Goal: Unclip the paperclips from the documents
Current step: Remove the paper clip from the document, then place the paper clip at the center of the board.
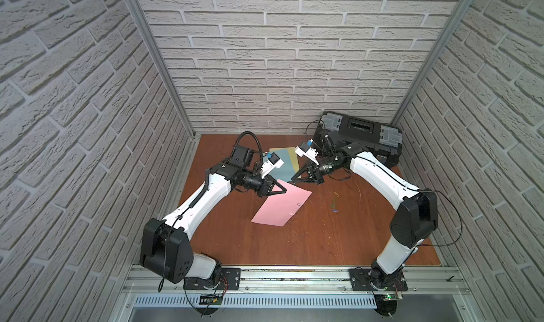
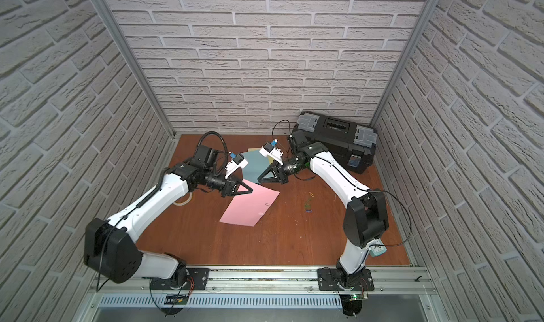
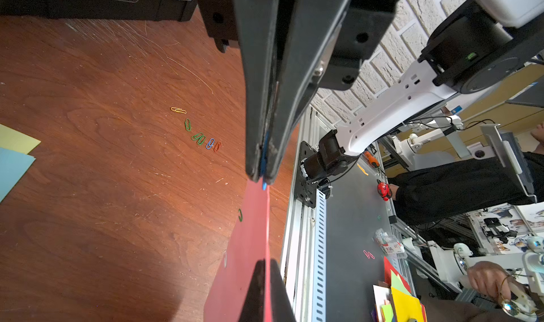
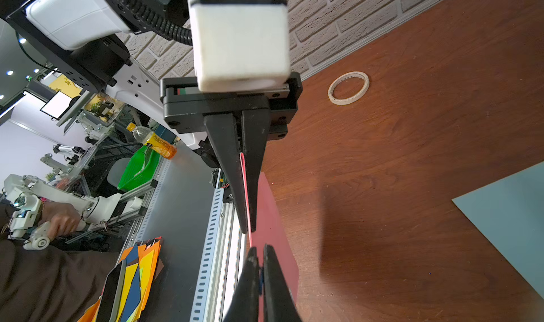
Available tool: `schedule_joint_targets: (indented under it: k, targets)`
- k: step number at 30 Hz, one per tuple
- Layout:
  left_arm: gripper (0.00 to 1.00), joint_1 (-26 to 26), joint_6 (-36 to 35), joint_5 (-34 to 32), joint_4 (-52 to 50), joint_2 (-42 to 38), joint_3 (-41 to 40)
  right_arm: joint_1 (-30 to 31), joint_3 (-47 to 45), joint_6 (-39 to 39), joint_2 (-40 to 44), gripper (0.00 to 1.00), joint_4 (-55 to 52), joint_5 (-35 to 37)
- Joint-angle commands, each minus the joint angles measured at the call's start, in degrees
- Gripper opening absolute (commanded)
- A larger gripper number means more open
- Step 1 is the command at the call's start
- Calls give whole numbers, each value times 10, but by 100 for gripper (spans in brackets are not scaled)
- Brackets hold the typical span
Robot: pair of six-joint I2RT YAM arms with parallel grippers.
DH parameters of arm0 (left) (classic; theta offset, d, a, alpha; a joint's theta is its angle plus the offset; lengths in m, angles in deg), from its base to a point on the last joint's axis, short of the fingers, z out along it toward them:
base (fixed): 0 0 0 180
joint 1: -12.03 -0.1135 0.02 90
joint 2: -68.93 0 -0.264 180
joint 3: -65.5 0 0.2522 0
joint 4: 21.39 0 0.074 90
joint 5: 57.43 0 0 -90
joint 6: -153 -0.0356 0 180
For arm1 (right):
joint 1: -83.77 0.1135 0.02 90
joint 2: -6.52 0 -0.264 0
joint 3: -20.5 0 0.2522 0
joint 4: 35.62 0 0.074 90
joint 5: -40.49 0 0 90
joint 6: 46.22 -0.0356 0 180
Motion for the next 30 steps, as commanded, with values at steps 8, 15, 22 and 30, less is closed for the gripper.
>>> schedule_joint_targets:
  k: [8, 15, 22, 30]
  targets:
    - [0, 5, -22, 4, -16, 4, 9, -5, -6, -5, 15, 9, 18, -15]
    - [0, 8, -23, 3, -15, 7, 9, -8, -7, -8, 16, 9, 21, -19]
    - [0, 8, -24, 0, -18, 9, 13, -16, -17, -16, 20, 9, 22, 9]
    - [0, 7, -23, -13, -15, 1, 8, -81, -172, -189, 68, 8, 188, 113]
